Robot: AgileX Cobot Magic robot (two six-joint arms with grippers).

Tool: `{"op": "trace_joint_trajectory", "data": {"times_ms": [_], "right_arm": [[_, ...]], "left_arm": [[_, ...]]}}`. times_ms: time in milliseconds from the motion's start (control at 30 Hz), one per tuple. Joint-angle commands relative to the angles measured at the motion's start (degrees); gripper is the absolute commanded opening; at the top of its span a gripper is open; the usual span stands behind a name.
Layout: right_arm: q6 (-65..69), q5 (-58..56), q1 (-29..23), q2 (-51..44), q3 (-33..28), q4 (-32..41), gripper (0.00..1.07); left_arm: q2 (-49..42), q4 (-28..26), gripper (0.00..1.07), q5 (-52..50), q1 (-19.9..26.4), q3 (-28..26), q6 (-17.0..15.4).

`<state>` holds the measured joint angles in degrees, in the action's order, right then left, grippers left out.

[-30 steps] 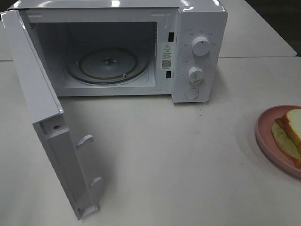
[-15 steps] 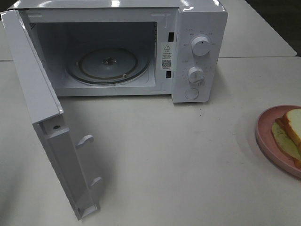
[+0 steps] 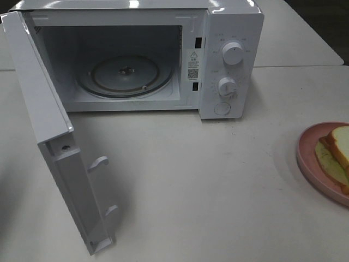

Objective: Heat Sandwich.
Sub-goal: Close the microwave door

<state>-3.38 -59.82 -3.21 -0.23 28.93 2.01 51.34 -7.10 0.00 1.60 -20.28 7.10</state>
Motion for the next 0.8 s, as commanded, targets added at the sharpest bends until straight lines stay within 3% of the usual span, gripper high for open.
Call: {"op": "trace_joint_trajectory", "data": {"times_ms": [33,167,300,400,433,567,600,667,800], "right_arm": [[-0.5,0.7,0.5,-1.5,0.0,0.1,0.76],[-0.5,0.7,0.5,-1.5,0.0,0.1,0.76],[-0.5,0.7,0.5,-1.5,0.0,0.1,0.76],[-0.5,0.7,0.5,-1.5,0.0,0.1,0.76],[-0.5,0.7,0.5,-1.5,0.0,0.1,0.76],[-0.5,0.7,0.5,-1.5,0.0,0.1,0.76],[-0.5,0.7,0.5,-1.5,0.0,0.1,0.76],[-0.5,0.7,0.5,-1.5,0.0,0.1,0.76],[-0.5,0.7,0.5,-1.5,0.0,0.1,0.76]], "left_arm": [[5.4,-0.1,0.00,-14.0,0.1,2.9,0.3],[9.3,0.6,0.00,-22.5,0.1,4.2,-0.4],[14.6,5.8,0.00,-31.3,0.1,4.8,-1.7],[19.8,15.9,0.00,-39.4,0.1,4.8,-6.8],[19.8,15.9,0.00,-39.4,0.1,4.8,-6.8],[25.8,27.3,0.00,-46.5,0.1,4.8,-14.7],[25.8,27.3,0.00,-46.5,0.1,4.8,-14.7],[28.6,32.4,0.00,-50.7,0.1,4.5,-18.3],[31.2,34.6,0.00,-52.1,-0.3,3.9,-22.2]]}}
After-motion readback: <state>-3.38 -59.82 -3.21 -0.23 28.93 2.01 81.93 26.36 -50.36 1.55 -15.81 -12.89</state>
